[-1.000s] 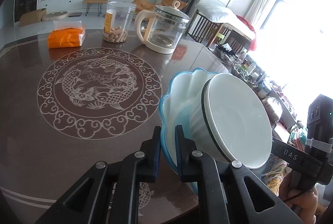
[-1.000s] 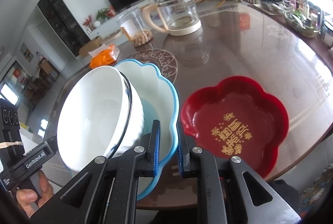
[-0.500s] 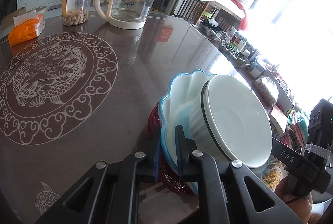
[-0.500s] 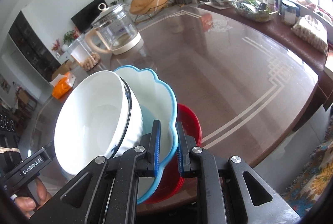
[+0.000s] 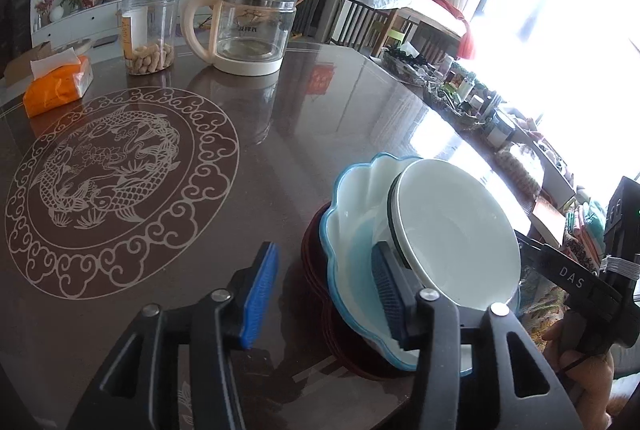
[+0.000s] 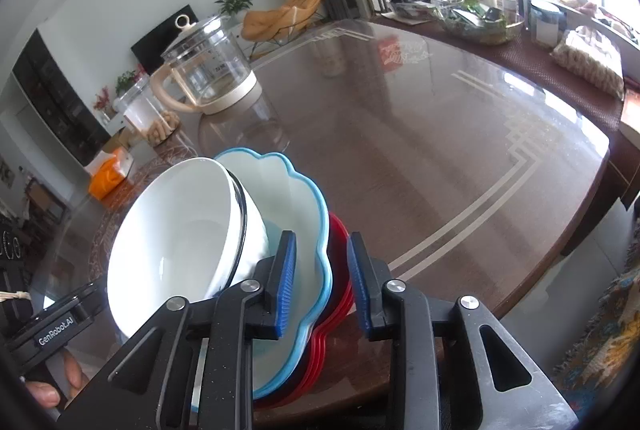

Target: Organize plates and bowls

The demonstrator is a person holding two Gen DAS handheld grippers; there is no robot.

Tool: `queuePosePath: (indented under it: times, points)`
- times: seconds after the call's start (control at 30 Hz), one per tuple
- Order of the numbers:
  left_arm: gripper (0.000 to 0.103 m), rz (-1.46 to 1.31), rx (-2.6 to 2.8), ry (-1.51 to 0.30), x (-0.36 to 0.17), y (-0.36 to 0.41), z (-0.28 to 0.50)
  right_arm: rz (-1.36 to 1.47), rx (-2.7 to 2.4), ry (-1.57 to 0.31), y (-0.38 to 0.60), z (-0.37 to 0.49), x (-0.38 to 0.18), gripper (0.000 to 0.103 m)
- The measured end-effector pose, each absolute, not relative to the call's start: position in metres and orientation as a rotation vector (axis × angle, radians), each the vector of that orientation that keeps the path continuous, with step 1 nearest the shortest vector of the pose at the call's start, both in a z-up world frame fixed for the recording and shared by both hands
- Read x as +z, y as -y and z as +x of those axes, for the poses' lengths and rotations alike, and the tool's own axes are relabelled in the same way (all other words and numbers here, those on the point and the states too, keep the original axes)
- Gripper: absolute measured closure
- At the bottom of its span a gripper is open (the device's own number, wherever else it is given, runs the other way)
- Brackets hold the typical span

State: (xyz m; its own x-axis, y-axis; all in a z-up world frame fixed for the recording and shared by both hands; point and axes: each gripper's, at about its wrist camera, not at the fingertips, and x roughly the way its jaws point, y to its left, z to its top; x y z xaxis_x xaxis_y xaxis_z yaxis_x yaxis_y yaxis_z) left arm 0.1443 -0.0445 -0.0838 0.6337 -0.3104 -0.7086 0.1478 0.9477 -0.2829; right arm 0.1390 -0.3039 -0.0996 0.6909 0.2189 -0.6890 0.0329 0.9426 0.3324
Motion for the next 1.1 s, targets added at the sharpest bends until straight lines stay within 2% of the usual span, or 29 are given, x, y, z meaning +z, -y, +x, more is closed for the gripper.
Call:
queuePosePath:
  times: [0.03,0.07,0.33,0.43,0.5,0.67,0.8,1.1]
  points:
    - [0.022,-0.201,-0.240,-0.815,-0.078,0.039,0.140,0.347,0.097,-0.794,0.308,0.137,-0.097,0.046]
    - [0.020,-0.191,-0.218,-0.784,-0.073,0.035,0.135,0.365,0.095,-0.781,0.313,0.135,-0.093,0.040]
    - [0.005,0.032,-0.112,-0.708,-0.049,0.034,0.093,0.362,-0.013,-0.739,0.317,0.089,-0.058,0.033]
    - [0.004,0.094,-0.098,-0.705,-0.045,0.038,0.075,0.329,-0.044,-0.730,0.299,0.058,-0.048,0.032]
    - [0.003,0.128,-0.095,-0.713,-0.044,0.040,0.066,0.292,-0.058,-0.724,0.284,0.035,-0.045,0.028]
    - [0.002,0.232,-0.071,-0.737,-0.044,0.043,0.049,0.159,-0.048,-0.718,0.241,-0.007,-0.048,0.028]
    - [0.002,0.283,-0.066,-0.752,-0.042,0.049,0.042,0.089,-0.046,-0.722,0.221,-0.016,-0.050,0.028]
    - [0.002,0.217,-0.285,-0.856,-0.037,0.070,0.038,0.124,-0.153,-0.742,0.231,-0.024,-0.037,0.027]
